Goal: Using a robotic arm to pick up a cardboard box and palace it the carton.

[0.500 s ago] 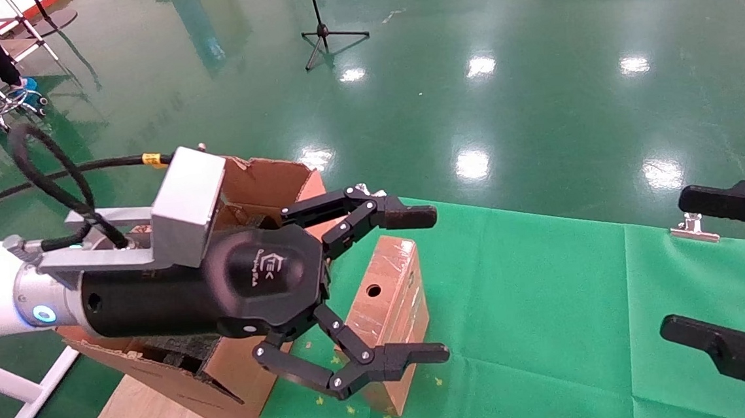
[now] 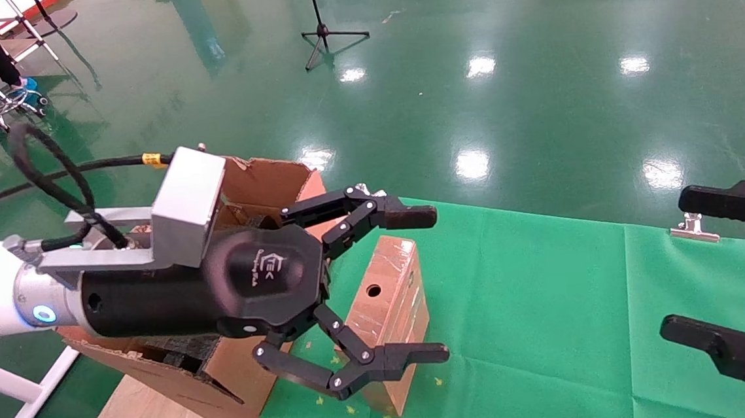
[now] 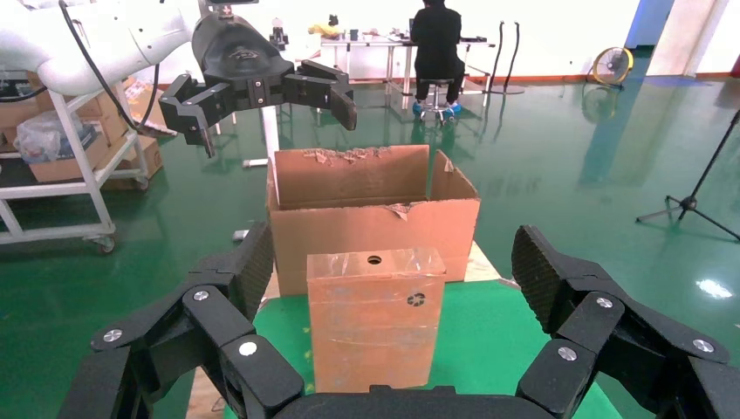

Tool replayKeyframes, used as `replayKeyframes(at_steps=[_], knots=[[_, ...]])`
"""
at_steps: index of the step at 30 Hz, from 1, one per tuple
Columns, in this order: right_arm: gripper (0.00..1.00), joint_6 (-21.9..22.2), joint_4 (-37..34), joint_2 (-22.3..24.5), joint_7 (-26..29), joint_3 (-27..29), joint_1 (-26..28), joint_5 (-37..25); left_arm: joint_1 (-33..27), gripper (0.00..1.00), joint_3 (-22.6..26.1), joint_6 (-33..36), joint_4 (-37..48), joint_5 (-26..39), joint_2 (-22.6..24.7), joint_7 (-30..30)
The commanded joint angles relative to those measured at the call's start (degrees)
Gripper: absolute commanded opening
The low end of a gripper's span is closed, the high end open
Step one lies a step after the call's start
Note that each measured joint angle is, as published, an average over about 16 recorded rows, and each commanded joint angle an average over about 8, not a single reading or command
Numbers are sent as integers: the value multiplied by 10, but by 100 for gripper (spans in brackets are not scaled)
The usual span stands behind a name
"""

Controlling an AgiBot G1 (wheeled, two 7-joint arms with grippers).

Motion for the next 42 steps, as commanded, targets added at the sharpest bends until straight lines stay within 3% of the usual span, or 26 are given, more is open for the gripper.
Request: replayKeyframes(at_steps=[1,2,8,10,17,26,31,37,42], knots=[[99,0,0,0,0,0,0,0,0,100,0,0,0,0,0,0],[93,0,0,0,0,0,0,0,0,100,0,0,0,0,0,0],[18,0,0,0,0,0,0,0,-2,100,4,-9,1,17,-5,-1],[0,0,0,0,0,0,0,0,-6,100,8,-21,-1,37,-9,-6],[0,0,0,0,0,0,0,0,-35,100,27,-79,-15,115,-11,-36],[0,0,0,0,0,0,0,0,-46,100,31,-102,-17,135,-5,-43],[0,0,0,0,0,0,0,0,-72,100,50,-134,-35,210,-9,-63],[0,0,0,0,0,0,0,0,-144,100,94,-145,-42,315,18,-124],[0,0,0,0,0,0,0,0,-200,100,132,-134,-40,396,38,-219]])
